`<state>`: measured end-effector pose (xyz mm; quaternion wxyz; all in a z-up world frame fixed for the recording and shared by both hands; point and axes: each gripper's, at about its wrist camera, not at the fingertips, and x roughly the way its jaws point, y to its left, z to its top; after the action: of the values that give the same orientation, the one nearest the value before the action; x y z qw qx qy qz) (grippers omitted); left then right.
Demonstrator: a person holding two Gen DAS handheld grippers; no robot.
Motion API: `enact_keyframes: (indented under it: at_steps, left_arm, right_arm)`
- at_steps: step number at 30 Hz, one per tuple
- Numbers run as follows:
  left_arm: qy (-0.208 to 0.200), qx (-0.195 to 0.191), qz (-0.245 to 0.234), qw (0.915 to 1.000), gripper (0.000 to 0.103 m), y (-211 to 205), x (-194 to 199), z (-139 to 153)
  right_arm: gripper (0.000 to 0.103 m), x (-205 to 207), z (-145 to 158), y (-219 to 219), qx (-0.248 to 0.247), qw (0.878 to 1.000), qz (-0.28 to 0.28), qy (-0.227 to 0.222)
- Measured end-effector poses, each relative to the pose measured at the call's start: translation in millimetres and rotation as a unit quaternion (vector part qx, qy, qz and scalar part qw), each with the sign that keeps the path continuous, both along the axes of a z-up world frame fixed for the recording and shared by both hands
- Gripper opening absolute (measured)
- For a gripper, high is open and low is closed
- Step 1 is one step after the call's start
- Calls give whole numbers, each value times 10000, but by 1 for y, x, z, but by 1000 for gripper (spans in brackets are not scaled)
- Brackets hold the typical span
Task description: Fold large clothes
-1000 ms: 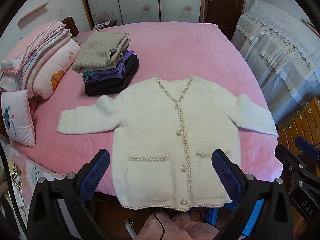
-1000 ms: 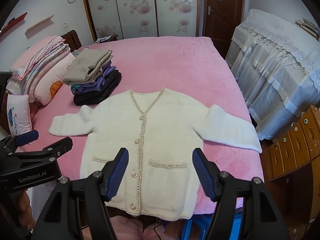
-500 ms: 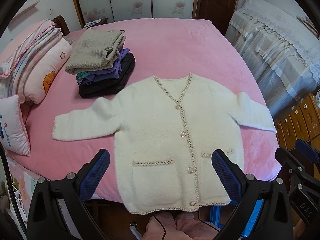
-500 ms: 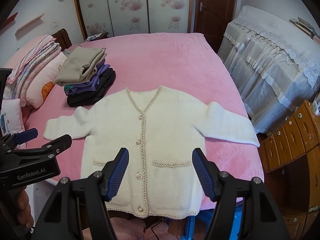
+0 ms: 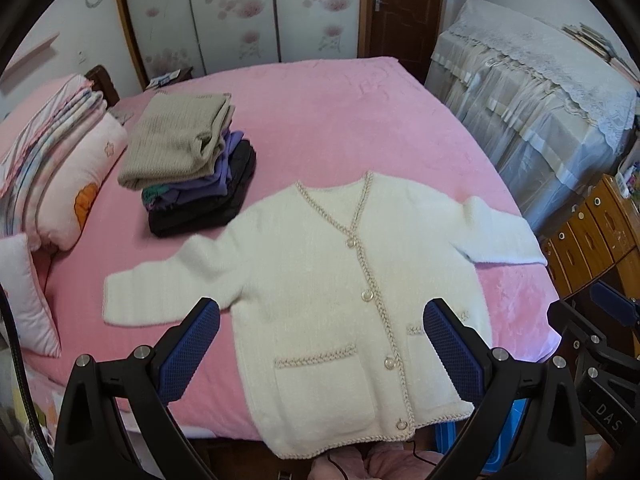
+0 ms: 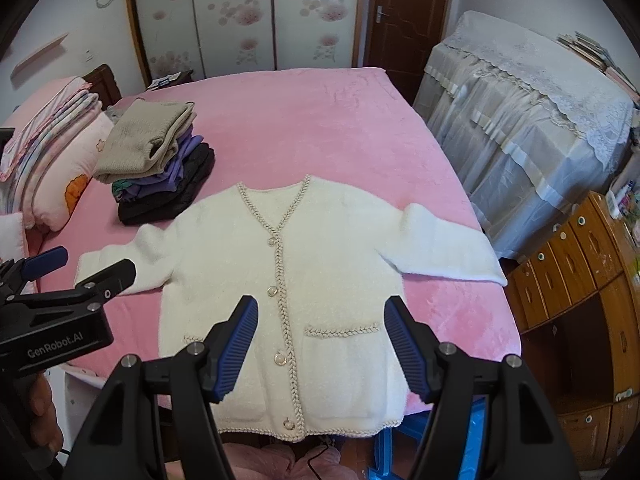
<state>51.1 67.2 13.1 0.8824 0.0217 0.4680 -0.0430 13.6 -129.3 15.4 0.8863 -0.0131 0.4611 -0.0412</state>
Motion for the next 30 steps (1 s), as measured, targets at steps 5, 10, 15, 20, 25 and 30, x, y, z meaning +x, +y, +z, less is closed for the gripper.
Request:
enact_keyframes:
  at_steps: [5,10,15,20,25,30]
  left_arm:
    - [-413,-85,-220,9989,101,-7,5,16]
    - [-901,-119,-406,9950,101,-24,10,39]
    - [-1265,248,-763,9887,101,-65,8,57]
    - [-1341,516,-1094,9836,101,-124,14,64]
    - [-1099,759,-1114,9848,102,-196,32,56]
    - [-760,913,-1308,9843,101,-285,63,31]
  right_arm:
    - [66,-6,4,-7,-68,9995,-300,-102]
    - [66,-15,12,-28,-111,9974,-659,-255]
    - [66,-18,12,-68,103,9932,-1096,-378]
    - [66,-14,2,-120,422,9888,-1358,-453]
    - [66,4,-20,-182,769,9870,-1352,-414]
    - [66,32,-61,-264,1295,9803,-1481,-173]
